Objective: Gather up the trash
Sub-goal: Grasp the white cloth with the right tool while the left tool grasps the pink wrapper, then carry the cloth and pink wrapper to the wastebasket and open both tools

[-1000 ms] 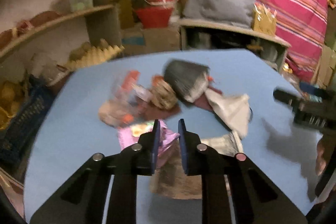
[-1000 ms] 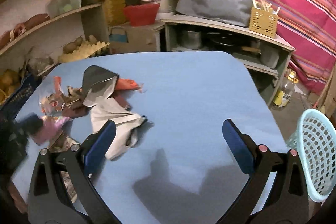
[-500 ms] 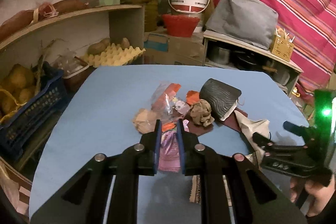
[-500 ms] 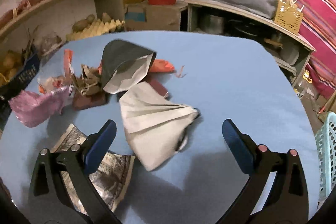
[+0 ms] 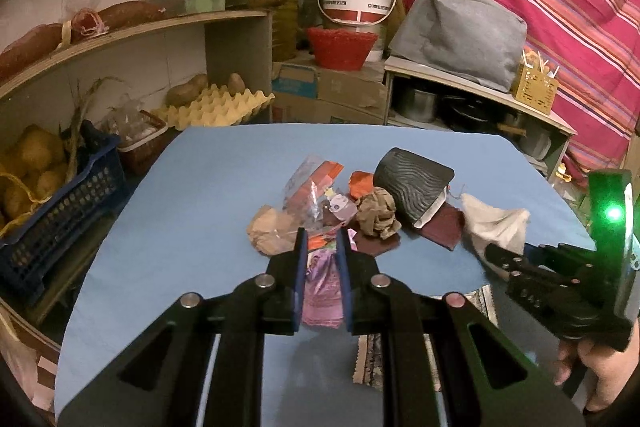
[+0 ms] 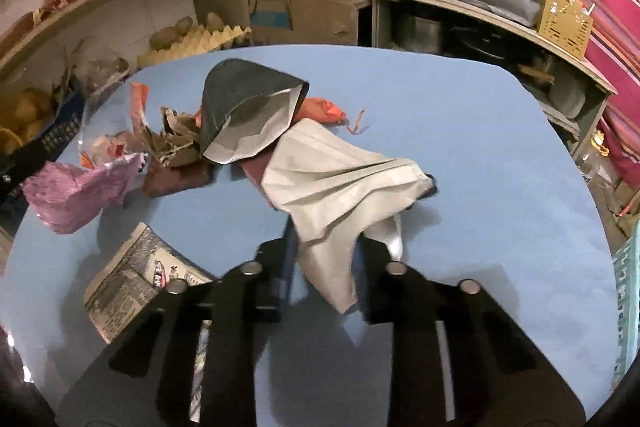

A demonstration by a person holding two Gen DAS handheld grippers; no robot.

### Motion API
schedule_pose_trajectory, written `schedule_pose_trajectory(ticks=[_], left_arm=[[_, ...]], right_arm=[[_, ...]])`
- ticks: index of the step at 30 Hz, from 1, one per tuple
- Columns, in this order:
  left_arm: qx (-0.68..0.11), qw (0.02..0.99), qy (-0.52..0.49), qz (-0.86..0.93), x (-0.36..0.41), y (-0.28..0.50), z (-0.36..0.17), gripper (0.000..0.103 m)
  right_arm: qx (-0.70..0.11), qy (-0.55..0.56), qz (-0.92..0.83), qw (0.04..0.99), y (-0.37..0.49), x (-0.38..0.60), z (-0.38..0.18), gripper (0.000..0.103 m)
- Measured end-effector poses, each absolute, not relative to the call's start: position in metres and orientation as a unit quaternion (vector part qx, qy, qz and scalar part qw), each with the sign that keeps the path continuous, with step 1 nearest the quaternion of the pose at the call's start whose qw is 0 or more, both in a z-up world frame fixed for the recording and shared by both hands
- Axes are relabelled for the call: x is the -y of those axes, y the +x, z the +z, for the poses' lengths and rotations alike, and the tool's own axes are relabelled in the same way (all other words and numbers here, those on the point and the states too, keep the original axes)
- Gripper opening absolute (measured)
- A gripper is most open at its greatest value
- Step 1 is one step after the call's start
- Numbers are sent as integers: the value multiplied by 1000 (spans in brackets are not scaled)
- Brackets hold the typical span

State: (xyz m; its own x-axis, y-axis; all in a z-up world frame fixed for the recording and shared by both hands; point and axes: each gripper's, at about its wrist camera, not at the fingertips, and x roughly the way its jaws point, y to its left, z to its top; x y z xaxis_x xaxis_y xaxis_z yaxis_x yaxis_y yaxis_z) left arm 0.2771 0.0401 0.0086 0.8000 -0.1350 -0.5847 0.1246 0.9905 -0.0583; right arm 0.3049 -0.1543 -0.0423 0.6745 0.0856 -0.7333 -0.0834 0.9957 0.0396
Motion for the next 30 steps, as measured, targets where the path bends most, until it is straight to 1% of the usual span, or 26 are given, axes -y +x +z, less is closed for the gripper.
schedule_pose_trajectory(ticks=[7,14,17,21,27,30], left_arm=[[-306,949,-14,-71,-32,273,13,13],[-289,954,-4,-80,2,258,32,12],[-282,955,1,-90,24,254,41,12],[-274,956,-1,-109,53,248,53,8],[-264,955,15,-138,105,239,65,8],[-276,951,21,-137,114,238,61,9]], right_arm=[[-368,20,46,928,282,184,-14,20],[-335,35,28,941,259,234,15,20],[-328,49,19,943,249,260,21,20],[-317,69,-3,946,234,300,27,20],[-306,96,-29,947,209,349,31,20],[-309,104,-36,945,201,366,26,20]])
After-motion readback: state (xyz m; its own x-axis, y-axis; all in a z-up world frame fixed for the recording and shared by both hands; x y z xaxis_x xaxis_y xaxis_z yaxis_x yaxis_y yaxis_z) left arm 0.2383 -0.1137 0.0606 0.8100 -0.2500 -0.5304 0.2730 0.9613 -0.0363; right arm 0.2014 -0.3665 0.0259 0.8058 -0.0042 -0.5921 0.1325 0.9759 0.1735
